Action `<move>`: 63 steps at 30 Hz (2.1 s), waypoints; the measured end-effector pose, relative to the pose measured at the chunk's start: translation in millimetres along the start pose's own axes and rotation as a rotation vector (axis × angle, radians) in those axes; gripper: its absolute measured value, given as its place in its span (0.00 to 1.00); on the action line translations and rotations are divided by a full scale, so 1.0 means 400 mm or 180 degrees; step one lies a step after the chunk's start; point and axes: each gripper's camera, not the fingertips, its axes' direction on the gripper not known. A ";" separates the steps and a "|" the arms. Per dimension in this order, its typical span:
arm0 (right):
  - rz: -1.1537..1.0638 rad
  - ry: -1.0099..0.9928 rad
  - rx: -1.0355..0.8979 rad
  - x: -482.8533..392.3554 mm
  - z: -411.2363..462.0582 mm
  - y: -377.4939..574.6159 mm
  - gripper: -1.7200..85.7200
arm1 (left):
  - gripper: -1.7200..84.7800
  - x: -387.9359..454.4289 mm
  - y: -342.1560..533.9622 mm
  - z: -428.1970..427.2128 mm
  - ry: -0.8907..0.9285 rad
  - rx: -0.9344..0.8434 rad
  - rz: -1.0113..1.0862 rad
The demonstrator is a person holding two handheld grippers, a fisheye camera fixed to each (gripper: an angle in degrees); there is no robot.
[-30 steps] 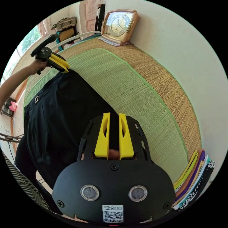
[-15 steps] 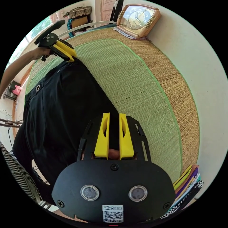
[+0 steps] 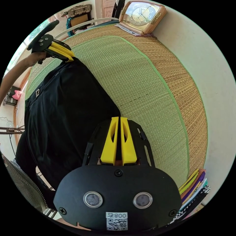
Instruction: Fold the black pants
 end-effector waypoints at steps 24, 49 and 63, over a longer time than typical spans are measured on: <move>0.0421 0.0023 0.0294 -0.242 -0.225 0.227 0.03 | 0.04 0.198 0.408 -0.391 -0.0263 0.0460 -0.0144; 0.0248 -0.0084 0.0117 -0.766 -0.206 0.481 0.03 | 0.04 0.480 1.033 -0.461 -0.0180 0.0206 -0.0064; 0.0129 -0.0195 -0.0136 -0.956 -0.077 0.471 0.03 | 0.04 0.520 1.225 -0.409 -0.0150 0.0198 -0.0049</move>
